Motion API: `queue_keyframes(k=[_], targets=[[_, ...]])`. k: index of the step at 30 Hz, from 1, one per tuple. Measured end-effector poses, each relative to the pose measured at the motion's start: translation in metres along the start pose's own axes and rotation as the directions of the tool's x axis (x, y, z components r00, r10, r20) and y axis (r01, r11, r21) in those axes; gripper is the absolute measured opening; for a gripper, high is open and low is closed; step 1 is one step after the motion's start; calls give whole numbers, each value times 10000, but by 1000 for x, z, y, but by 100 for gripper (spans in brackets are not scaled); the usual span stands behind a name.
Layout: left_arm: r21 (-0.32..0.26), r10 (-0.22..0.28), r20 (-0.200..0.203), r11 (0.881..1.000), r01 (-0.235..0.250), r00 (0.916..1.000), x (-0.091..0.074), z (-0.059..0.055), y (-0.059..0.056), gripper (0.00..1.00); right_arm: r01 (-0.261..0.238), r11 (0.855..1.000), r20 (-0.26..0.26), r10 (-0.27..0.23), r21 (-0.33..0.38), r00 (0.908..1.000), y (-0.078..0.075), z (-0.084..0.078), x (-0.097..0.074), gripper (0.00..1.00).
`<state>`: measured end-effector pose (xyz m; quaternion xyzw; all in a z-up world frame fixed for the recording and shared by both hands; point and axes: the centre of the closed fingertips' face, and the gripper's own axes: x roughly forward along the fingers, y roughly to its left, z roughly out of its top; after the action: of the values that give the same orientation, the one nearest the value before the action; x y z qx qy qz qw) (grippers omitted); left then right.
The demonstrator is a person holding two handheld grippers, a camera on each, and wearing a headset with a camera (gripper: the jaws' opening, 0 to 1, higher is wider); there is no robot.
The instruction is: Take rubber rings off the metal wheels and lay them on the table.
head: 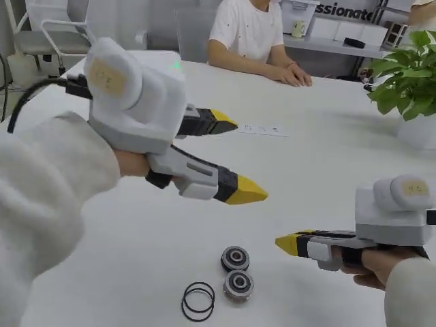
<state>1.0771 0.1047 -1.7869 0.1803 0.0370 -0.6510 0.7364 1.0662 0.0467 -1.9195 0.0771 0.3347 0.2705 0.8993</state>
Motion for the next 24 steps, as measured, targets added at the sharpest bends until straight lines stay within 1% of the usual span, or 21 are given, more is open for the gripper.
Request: queue_keyframes(k=[2, 4, 5, 6, 7, 9, 11, 13, 15, 16, 17, 21, 24], targets=[[-433, -109, 87, 9990, 113, 9999, 5, -13, -7, 59, -41, 10000, -12, 41, -83, 10000, 2, 0, 1, 13], [-601, -28, 37, 9982, 31, 10000, 7, -24, -8, 56, -81, 9998, -3, 81, -197, 10000, 3, -1, 2, 14], [-628, 6, -55, 9980, -9, 10000, 8, -32, -9, 55, -91, 9996, -5, 90, -249, 10000, 4, -1, 2, 14], [-654, 50, -156, 9978, -60, 9999, 8, -38, -9, 54, -104, 9996, -11, 103, -268, 9999, 4, -1, 3, 14], [-701, 124, -334, 9974, -147, 9994, 9, -46, -8, 53, -125, 9995, -36, 124, -302, 9999, 5, -2, 4, 14], [-679, 228, -550, 9973, -265, 9982, 9, -57, -7, 51, -167, 9991, -76, 165, -388, 9998, 6, -4, 5, 15], [-790, 205, -663, 9965, -257, 9976, 9, -65, -8, 49, -225, 9985, -65, 222, -500, 9997, 6, -4, 6, 15], [-921, 191, -735, 9954, -259, 9971, 10, -69, -8, 47, -275, 9980, -85, 271, -571, 9996, 8, -4, 7, 15], [-942, 176, -791, 9952, -251, 9967, 14, -75, -9, 44, -328, 9971, -153, 318, -692, 9994, 9, -5, 8, 15], [-918, 86, -918, 9956, -170, 9957, 16, -80, -11, 43, -356, 9965, -226, 340, -750, 9992, 10, -7, 9, 15], [-913, 53, -970, 9957, -142, 9953, 17, -82, -12, 41, -358, 9964, -252, 339, -774, 9991, 10, -7, 9, 15], [-789, -149, -1457, 9969, 34, 9892, 24, -101, -20, 36, -435, 9943, -503, 387, -977, 9980, 13, -12, 13, 15], [-706, -342, -1990, 9973, 205, 9794, 28, -118, -27, 31, -538, 9914, -743, 451, -1194, 9962, 17, -17, 16, 15]])
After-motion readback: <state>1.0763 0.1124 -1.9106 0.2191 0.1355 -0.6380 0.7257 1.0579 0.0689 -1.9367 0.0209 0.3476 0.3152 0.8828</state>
